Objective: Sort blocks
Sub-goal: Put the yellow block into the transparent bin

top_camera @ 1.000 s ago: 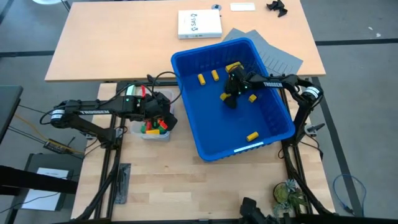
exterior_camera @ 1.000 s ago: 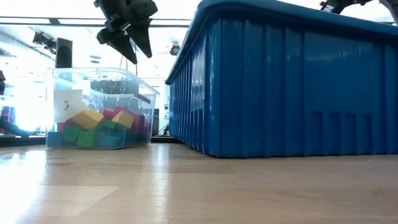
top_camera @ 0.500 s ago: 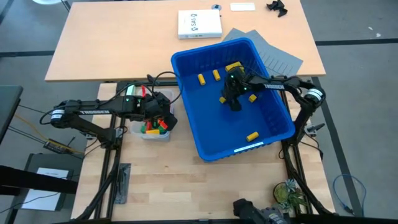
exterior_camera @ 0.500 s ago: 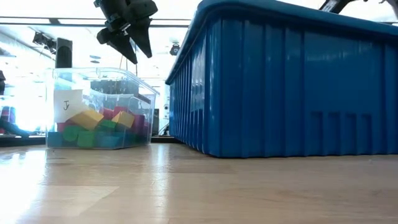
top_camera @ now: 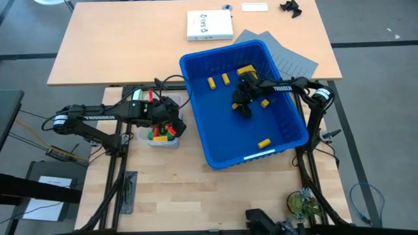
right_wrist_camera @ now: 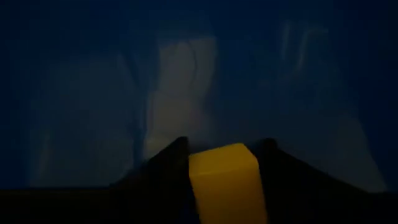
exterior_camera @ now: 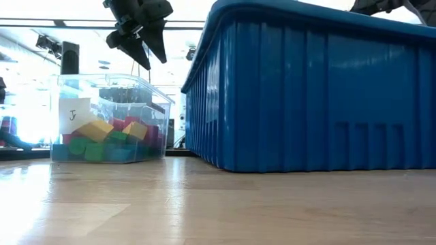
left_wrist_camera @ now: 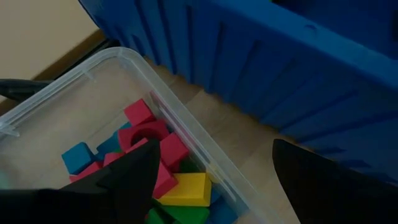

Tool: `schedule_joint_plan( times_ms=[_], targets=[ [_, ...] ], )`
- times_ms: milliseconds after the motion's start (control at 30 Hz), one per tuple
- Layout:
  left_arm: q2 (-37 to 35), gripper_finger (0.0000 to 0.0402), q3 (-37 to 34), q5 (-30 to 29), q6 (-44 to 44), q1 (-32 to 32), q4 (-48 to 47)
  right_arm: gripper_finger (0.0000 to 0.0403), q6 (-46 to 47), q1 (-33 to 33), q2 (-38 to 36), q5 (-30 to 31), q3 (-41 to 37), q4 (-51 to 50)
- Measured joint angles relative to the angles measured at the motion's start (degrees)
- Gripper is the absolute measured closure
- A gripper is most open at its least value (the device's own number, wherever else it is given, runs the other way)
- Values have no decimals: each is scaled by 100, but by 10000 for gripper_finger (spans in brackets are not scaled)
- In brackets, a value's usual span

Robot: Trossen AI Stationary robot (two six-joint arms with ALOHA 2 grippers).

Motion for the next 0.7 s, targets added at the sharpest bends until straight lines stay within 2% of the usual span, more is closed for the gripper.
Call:
schedule_joint_plan(
  times_ms=[100,133,300,500,700],
  targets=[
    [0,83,1,0,-26,2,21,272,219,2,-120,-5,-10,-14],
    [0,83,2,-2,-25,1,45,276,229,2,-163,4,-17,-22],
    [0,83,0,-20,49,0,270,275,239,4,-450,220,-33,-120],
    [0,83,0,-18,380,0,778,275,469,10,-710,194,-33,-170],
    [0,83,0,-53,1050,4,1509,275,748,143,-1486,264,-29,-242]
  ],
)
